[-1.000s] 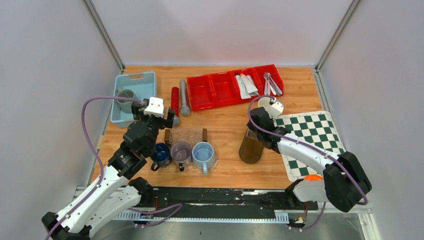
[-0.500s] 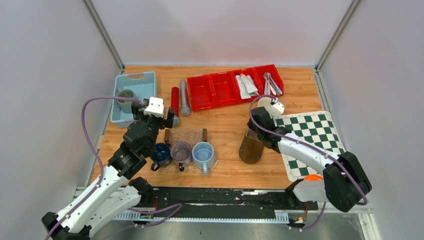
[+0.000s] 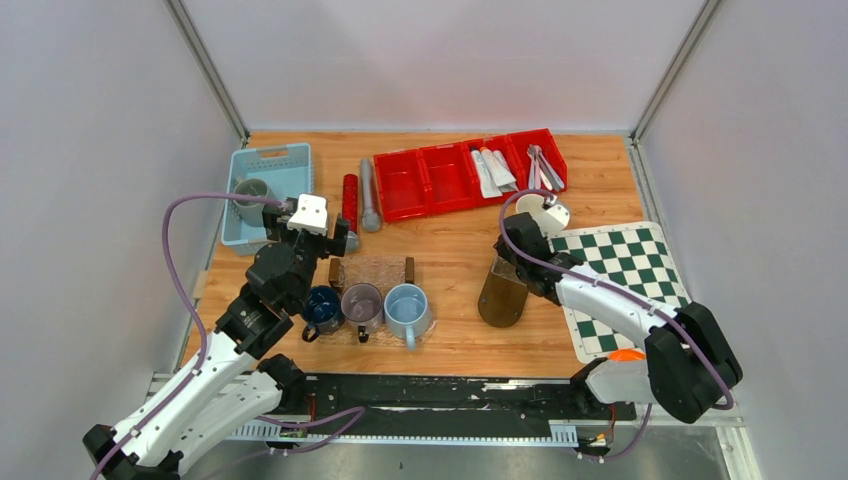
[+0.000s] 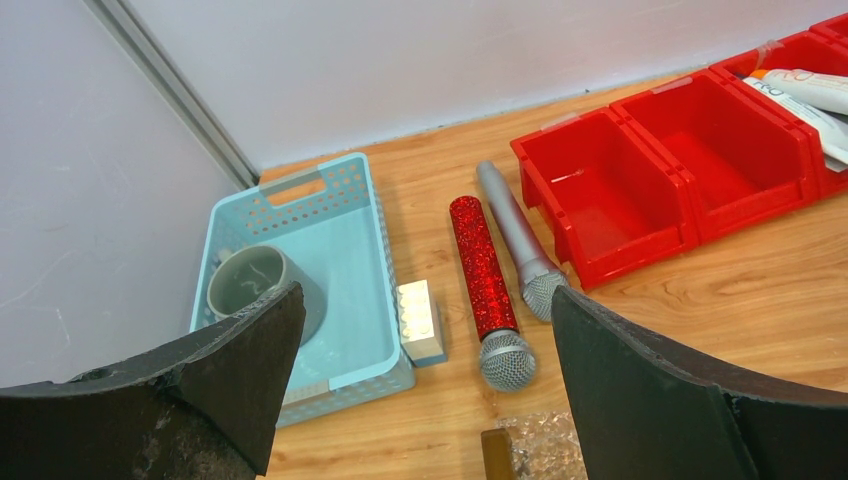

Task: Prepare toiletry sets of a toothbrush and toothpaste on the tray
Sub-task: Place the toothpaste holder on the tray, then pick up the cup from the storage box.

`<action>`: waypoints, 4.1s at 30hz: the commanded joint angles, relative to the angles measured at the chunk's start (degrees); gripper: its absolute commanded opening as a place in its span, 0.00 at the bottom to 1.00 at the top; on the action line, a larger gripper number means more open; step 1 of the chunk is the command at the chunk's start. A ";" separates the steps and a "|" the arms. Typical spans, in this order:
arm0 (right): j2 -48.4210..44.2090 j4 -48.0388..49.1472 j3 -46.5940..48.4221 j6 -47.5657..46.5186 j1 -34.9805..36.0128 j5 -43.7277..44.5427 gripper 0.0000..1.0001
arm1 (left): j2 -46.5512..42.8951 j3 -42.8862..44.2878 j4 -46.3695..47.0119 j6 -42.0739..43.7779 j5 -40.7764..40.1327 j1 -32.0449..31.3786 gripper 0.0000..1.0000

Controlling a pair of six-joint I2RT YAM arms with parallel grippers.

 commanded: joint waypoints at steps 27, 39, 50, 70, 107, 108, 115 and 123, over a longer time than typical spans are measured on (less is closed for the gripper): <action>6.00 -23.43 35.04 -24.15 -7.49 -18.60 0.79 | -0.41 0.08 2.13 0.79 -0.19 0.25 1.00; 17.12 -24.63 46.54 -33.05 -15.23 -24.29 0.80 | 0.85 0.03 2.73 0.89 -2.61 0.25 1.00; 14.55 -24.37 44.69 -35.35 -15.27 -26.98 0.81 | 13.61 5.48 3.65 -0.23 -2.26 7.51 1.00; 4.59 -20.70 38.13 -36.55 -17.02 -32.41 0.82 | 44.85 26.01 -10.44 -21.93 6.69 41.13 0.98; 4.76 -19.05 35.94 -34.42 -25.35 -39.32 0.83 | 72.69 42.20 -9.94 -47.19 9.65 52.46 0.41; 4.75 -18.99 35.96 -34.30 -25.38 -39.45 0.83 | 71.84 42.05 -9.88 -46.86 9.92 52.50 0.39; 3.65 -18.90 35.68 -33.66 -25.53 -39.87 0.85 | 67.00 40.50 -9.10 -44.44 10.50 52.47 0.13; 1.64 -18.48 34.68 -32.93 -25.56 -40.16 0.88 | 61.35 39.71 -9.00 -39.36 11.25 52.43 0.02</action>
